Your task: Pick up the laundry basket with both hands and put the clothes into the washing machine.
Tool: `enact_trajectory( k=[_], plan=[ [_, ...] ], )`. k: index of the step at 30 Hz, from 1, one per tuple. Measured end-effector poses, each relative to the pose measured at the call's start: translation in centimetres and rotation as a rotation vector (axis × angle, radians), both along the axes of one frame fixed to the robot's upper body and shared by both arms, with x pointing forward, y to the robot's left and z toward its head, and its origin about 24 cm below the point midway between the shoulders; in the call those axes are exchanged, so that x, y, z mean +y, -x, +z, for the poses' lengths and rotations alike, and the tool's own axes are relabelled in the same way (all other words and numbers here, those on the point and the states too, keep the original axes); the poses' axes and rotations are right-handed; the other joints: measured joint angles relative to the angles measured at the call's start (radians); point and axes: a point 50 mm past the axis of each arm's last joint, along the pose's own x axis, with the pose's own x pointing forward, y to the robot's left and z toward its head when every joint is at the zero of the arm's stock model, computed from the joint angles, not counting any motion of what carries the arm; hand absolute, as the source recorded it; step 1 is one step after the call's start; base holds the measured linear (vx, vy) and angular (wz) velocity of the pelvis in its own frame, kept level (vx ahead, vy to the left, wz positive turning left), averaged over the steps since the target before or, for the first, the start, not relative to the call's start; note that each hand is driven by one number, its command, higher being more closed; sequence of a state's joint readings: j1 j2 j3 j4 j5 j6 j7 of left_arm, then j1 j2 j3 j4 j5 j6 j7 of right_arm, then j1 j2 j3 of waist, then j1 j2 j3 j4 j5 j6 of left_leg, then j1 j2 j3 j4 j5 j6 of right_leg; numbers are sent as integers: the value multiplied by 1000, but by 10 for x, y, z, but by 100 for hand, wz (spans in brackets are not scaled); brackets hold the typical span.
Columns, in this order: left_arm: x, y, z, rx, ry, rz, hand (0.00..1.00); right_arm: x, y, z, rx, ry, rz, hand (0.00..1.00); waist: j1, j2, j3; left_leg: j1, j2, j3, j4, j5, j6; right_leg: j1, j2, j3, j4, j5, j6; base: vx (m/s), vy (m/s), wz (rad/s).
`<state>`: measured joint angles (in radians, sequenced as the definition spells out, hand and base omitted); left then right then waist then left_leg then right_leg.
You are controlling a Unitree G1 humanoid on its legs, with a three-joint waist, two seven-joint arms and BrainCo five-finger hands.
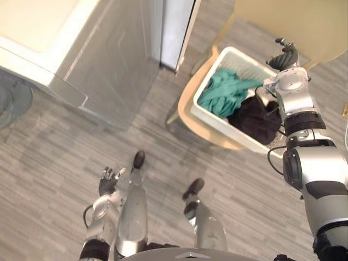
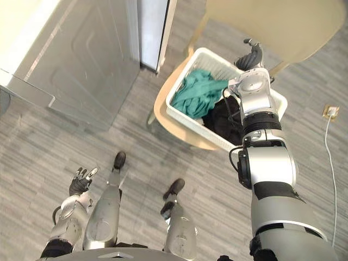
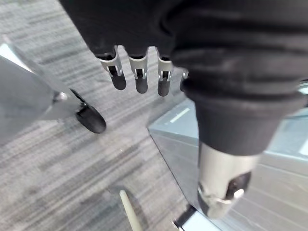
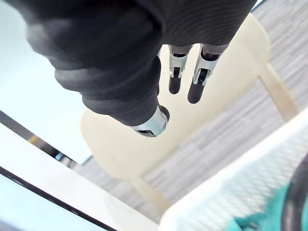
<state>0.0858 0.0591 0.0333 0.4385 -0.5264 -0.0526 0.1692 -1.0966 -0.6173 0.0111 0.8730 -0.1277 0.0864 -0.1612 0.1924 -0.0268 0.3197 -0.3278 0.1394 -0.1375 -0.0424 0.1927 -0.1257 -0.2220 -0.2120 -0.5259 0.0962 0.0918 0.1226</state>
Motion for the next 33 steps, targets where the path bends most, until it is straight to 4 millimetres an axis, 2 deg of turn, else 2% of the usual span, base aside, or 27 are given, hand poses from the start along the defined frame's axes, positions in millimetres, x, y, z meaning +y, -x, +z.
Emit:
enact_trajectory(
  k=[3,5,10,12,14,15,18,21,26,28,32,33],
  plan=[
    [1,5,2,-10,-15,-12,0,4,7,-1,-69,-25,47,100,-11,1,-82,41,-10,9,-14,-6,8,38,-8,1,-14,-2,9,46,2,2],
    [2,4,6,-23,-30,-19,0,10,12,2,-109,-11,75,100,-19,-1,-110,76,-13,25,-23,-8,12,66,-9,13,-30,2,15,53,7,-12],
    [-1,0,14,-58,-42,-42,0,31,24,14,-232,36,142,100,-63,-3,-191,167,-18,85,-34,-22,15,145,-7,54,-98,30,26,55,14,-24],
    [-6,-2,17,-71,-39,-63,0,35,28,11,-250,49,162,100,-70,-3,-230,194,-17,122,-34,-31,14,158,-2,85,-123,47,25,38,17,-46],
    [-10,-3,20,-89,-37,-81,0,40,29,6,-254,42,183,100,-83,-1,-243,218,-12,147,-35,-37,13,174,6,109,-141,57,23,8,10,-42],
    [-15,-4,21,-94,-34,-100,0,42,29,-1,-244,39,193,0,-91,-1,-244,237,-7,162,-35,-41,12,188,11,122,-155,63,19,-25,1,-24],
    [-28,-4,20,-92,-17,-148,0,38,30,-23,-175,36,192,0,-105,2,-268,244,-2,181,-35,-48,16,188,19,138,-177,73,14,-46,8,-24],
    [-30,1,17,-84,-8,-174,0,43,29,-46,-77,65,236,0,-113,2,-268,248,9,192,-36,-48,12,185,27,139,-178,80,5,-62,4,-13],
    [-37,13,6,-27,11,-223,0,55,23,-80,139,179,350,0,-105,4,-269,233,16,190,-41,-52,6,179,33,129,-184,81,3,-53,-6,6],
    [-35,19,2,-10,11,-234,0,61,23,-91,227,306,401,0,-93,0,-270,196,17,187,-40,-47,4,146,33,124,-183,90,-1,-27,-6,11],
    [-27,18,0,4,-46,-266,0,49,26,-122,470,581,428,0,-70,-9,-227,118,18,128,-35,-6,2,112,39,64,-177,107,-6,-21,-21,34],
    [-25,18,0,3,-50,-268,0,48,25,-123,488,606,428,0,-66,-13,-212,116,18,124,-35,-1,4,111,39,60,-177,108,-6,-38,-31,32]
  ],
)
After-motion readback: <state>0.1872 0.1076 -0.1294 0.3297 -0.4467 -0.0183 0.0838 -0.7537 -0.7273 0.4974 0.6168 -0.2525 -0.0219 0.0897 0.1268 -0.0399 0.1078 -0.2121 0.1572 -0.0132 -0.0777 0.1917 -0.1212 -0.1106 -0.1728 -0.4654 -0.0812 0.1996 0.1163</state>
